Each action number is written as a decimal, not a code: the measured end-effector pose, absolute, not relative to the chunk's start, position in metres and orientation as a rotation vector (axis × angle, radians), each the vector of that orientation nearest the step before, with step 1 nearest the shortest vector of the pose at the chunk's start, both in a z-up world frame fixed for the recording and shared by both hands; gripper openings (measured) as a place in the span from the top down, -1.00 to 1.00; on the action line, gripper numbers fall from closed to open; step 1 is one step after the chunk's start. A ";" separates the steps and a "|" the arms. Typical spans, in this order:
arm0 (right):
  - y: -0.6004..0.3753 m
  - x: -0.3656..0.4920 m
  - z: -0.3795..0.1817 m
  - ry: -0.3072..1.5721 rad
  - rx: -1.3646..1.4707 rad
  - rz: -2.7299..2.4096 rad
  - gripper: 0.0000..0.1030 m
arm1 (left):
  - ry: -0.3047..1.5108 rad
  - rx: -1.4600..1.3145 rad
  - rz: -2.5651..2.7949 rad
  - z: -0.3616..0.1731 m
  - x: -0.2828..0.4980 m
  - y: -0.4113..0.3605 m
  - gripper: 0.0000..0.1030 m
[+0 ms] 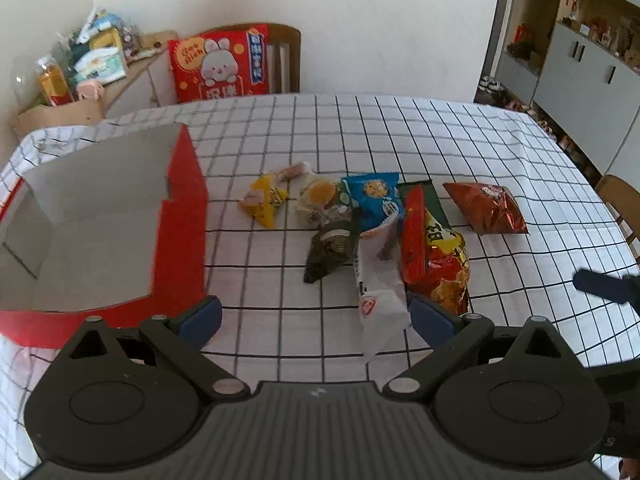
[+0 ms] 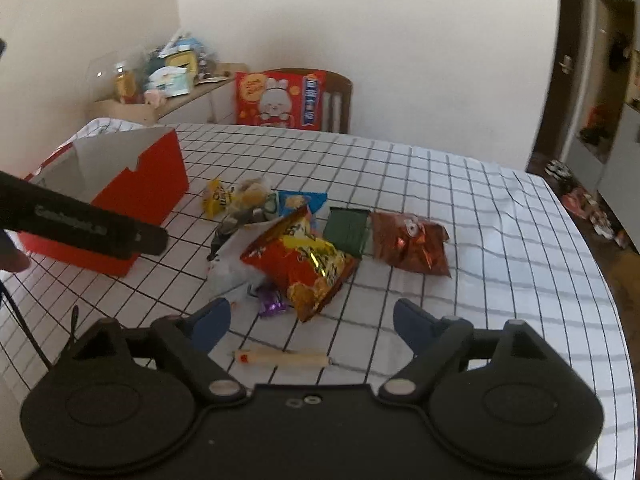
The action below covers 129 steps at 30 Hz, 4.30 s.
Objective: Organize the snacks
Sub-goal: 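Grasp the white wrapper with left tool while right tool grasps red-yellow chip bag, then carry the white wrapper and chip bag over the red box with both tools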
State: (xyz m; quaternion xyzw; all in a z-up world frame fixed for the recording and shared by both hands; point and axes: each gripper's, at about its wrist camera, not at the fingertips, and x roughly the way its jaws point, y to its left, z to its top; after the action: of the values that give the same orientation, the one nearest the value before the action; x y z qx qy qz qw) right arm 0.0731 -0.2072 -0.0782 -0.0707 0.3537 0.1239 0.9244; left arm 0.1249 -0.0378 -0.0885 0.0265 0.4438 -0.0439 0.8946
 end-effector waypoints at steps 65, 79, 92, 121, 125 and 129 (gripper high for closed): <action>-0.189 0.123 -0.076 0.713 -0.267 0.464 0.00 | 1.011 0.011 -0.208 -0.093 0.140 -0.038 0.40; -0.148 0.106 -0.027 0.673 -0.217 0.490 -0.01 | 0.950 -0.027 -0.124 -0.045 0.111 0.013 0.40; -0.066 0.115 0.001 0.645 -0.200 0.577 -0.01 | 0.896 -0.065 0.024 -0.012 0.112 0.091 0.40; 0.098 0.190 -0.056 0.779 -0.318 0.624 -0.01 | 0.973 -0.066 0.239 -0.049 0.190 0.237 0.39; 0.109 0.196 -0.074 0.816 -0.363 0.618 -0.01 | 1.008 -0.057 0.249 -0.066 0.199 0.241 0.39; 0.116 0.201 -0.088 0.845 -0.385 0.616 -0.01 | 1.038 -0.059 0.237 -0.079 0.203 0.241 0.39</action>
State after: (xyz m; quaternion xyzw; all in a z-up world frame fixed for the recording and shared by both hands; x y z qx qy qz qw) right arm 0.2011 0.1161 -0.0881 -0.1825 0.4012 0.2925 0.8486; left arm 0.2029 0.2409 -0.0792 -0.0282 0.4946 0.1130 0.8613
